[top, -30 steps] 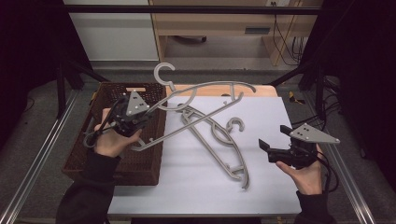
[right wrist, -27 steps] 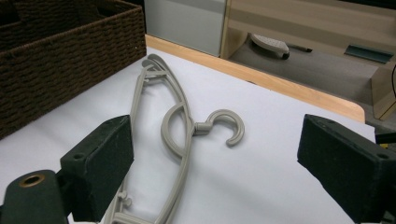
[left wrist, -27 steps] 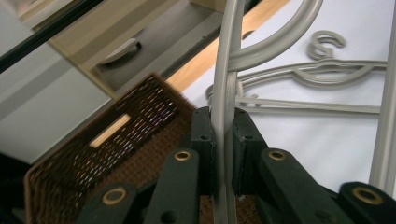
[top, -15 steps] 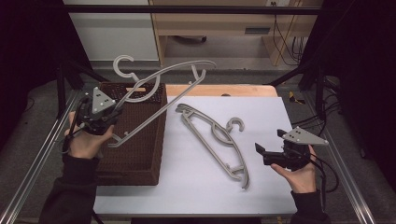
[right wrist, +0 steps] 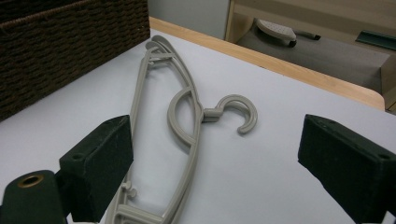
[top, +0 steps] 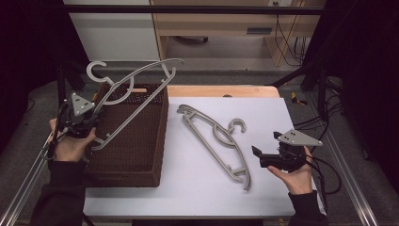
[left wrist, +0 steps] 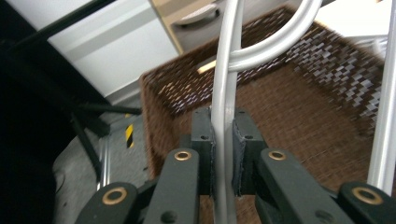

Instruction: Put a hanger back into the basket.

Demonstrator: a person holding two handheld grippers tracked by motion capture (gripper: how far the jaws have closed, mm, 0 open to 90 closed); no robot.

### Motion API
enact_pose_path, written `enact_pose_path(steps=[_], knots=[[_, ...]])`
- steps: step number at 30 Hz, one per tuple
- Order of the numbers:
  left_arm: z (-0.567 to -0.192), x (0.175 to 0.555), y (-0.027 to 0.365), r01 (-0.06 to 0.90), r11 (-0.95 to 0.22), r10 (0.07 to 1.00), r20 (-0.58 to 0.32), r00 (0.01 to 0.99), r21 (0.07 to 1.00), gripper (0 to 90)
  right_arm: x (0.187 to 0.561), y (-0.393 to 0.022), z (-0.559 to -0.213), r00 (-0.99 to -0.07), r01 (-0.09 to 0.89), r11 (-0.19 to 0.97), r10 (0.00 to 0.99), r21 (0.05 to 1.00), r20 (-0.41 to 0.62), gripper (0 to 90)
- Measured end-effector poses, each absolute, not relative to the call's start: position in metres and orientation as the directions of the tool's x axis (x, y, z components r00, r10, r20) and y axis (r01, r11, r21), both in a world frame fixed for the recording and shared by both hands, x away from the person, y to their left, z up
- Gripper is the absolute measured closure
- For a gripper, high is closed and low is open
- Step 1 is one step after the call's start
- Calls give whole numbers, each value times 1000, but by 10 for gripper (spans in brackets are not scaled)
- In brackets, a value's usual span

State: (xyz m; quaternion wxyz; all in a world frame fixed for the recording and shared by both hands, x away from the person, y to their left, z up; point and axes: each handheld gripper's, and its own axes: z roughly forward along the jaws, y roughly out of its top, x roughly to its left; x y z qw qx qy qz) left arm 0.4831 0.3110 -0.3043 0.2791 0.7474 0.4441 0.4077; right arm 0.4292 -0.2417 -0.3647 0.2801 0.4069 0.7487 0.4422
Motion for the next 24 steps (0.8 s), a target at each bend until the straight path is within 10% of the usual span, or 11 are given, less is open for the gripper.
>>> enact_pose_path(steps=[24], knots=[[-338,491,335,558,-461,880,435,188,690,815,432,-237,-368,-517,370,288,854,883,-62,108]])
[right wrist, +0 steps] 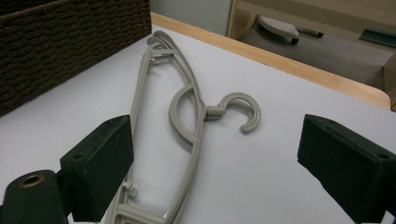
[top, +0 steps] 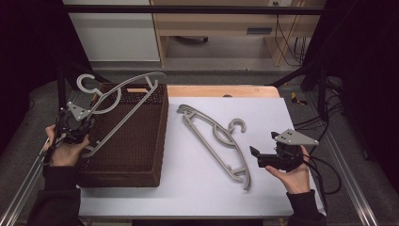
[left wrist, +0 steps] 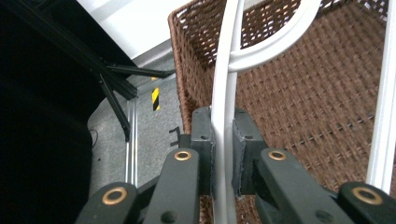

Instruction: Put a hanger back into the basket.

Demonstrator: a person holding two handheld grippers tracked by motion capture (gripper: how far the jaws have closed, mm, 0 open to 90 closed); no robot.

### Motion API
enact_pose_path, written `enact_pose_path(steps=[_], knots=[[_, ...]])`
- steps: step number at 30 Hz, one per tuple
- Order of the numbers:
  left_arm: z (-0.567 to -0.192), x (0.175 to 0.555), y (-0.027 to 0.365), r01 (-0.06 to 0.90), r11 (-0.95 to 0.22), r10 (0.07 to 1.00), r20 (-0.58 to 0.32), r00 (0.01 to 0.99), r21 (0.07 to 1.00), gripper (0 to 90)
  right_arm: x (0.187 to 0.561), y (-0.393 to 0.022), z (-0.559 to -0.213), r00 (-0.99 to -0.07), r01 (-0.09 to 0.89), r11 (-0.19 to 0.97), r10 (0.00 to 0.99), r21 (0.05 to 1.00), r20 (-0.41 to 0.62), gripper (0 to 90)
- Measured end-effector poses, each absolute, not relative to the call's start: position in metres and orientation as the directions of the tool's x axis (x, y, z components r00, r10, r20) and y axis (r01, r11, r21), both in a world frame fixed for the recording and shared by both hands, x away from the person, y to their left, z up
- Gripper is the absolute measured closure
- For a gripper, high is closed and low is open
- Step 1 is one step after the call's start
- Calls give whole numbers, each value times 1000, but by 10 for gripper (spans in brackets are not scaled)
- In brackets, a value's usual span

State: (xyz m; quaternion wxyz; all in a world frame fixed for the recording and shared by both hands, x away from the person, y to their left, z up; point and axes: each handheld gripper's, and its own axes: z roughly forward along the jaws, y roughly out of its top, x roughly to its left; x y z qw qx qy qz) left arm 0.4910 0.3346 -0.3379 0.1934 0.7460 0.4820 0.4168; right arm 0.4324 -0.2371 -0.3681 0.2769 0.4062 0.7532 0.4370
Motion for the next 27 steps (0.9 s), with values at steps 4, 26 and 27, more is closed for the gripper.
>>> enact_pose_path(steps=[4,26,27], knots=[[-342,491,337,568,-464,877,444,186,679,815,433,-236,-369,-519,372,294,852,880,-65,108],[-377,504,324,670,-465,866,454,209,578,814,435,-233,-372,-522,380,300,850,875,-65,108],[-379,504,322,672,-465,865,457,208,576,814,435,-233,-372,-523,380,302,850,874,-66,108]])
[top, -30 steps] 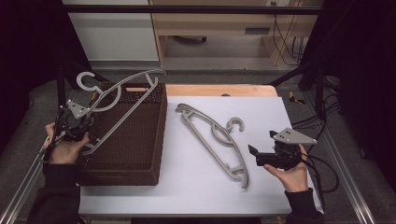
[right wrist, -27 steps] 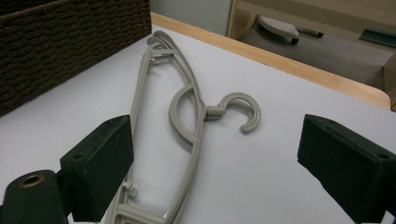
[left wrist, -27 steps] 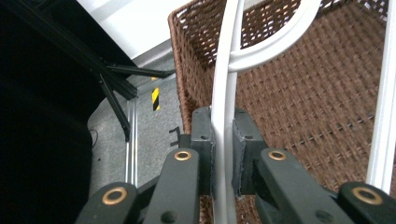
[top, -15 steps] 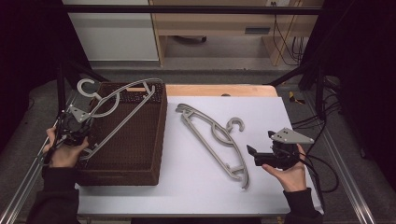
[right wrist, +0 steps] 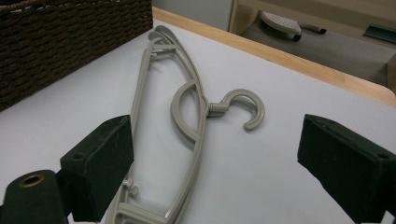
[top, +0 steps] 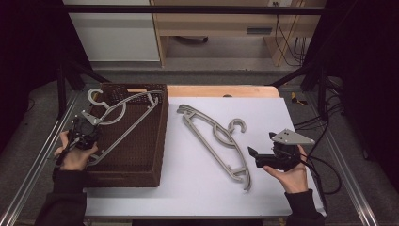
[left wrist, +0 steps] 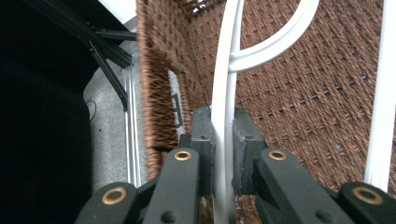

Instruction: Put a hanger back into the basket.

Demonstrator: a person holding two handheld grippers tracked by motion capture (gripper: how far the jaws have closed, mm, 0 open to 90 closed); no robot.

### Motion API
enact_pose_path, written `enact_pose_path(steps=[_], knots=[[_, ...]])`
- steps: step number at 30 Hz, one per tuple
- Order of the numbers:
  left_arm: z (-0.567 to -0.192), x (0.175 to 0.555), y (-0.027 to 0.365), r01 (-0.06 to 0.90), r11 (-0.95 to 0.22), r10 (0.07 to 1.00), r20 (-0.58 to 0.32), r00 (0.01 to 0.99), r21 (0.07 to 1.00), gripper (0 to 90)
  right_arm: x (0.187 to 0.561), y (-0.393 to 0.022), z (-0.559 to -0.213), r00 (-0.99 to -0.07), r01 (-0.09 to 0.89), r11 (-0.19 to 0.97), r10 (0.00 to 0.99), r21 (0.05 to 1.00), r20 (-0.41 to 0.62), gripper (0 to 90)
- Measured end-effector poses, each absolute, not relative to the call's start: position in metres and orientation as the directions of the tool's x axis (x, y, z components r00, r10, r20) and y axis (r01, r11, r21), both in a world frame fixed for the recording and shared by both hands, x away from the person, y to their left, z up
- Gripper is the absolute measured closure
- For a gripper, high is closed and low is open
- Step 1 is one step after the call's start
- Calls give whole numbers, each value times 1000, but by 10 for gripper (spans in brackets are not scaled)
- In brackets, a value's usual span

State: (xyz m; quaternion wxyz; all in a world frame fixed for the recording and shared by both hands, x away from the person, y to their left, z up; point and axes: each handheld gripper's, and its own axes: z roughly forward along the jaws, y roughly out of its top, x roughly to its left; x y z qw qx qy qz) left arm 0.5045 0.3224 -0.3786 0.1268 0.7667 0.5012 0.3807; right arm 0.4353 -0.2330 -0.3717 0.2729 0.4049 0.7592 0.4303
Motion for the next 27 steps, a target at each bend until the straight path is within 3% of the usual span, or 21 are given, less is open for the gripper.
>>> enact_pose_path(steps=[12,14,19,27], knots=[[-389,514,323,728,-467,867,420,267,502,804,435,-233,-371,-520,380,298,852,875,-64,108],[-388,514,324,730,-456,875,408,262,508,739,435,-234,-371,-520,376,297,852,877,-66,108],[-380,508,329,693,-425,899,363,246,582,534,435,-234,-370,-519,379,293,853,878,-61,108],[-350,478,331,505,-332,941,243,236,796,408,435,-237,-368,-507,381,276,860,883,-50,113]])
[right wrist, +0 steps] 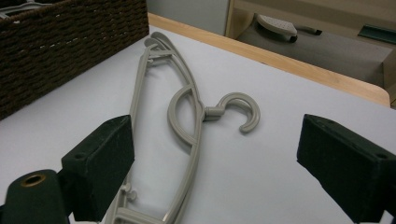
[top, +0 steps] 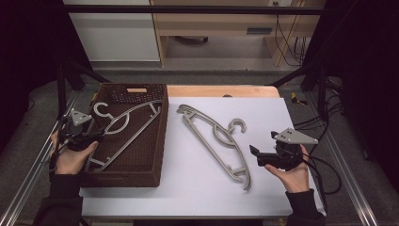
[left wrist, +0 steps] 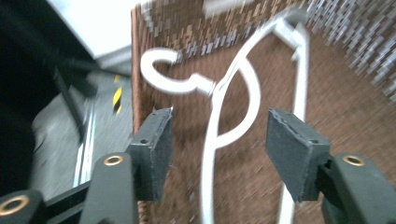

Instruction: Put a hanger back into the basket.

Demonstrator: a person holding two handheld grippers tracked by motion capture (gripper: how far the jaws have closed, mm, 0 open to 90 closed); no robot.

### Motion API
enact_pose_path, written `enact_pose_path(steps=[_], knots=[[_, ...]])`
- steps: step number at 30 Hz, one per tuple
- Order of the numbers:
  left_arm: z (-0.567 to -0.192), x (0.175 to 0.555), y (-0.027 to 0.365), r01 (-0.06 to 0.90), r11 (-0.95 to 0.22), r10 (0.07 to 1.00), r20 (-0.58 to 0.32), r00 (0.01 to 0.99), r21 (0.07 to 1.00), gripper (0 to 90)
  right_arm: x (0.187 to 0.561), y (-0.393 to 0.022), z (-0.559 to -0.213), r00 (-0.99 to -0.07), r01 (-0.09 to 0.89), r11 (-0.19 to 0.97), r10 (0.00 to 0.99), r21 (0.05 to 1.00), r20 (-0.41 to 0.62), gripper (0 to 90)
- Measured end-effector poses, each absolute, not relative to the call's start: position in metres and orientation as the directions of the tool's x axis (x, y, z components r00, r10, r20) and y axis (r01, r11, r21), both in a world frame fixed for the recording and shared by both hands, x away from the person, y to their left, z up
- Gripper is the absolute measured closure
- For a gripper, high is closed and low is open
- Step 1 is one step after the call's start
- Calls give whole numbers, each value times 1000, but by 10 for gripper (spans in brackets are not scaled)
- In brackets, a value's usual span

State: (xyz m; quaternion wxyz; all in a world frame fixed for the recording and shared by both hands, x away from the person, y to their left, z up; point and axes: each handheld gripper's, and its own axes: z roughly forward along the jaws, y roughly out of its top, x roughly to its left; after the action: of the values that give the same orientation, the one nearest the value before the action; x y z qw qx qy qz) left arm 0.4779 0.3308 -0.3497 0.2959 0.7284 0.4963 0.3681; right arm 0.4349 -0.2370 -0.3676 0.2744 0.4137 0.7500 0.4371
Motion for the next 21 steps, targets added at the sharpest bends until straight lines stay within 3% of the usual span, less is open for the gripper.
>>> enact_pose_path(steps=[6,14,21], knots=[[-342,456,317,393,-254,947,145,285,884,353,440,-236,-366,-490,387,255,871,886,-37,129],[-343,443,295,355,-187,926,44,374,916,259,455,-228,-374,-475,416,260,879,871,-35,137],[-338,433,280,319,-183,909,37,415,930,249,466,-219,-386,-464,453,276,885,848,-41,160]])
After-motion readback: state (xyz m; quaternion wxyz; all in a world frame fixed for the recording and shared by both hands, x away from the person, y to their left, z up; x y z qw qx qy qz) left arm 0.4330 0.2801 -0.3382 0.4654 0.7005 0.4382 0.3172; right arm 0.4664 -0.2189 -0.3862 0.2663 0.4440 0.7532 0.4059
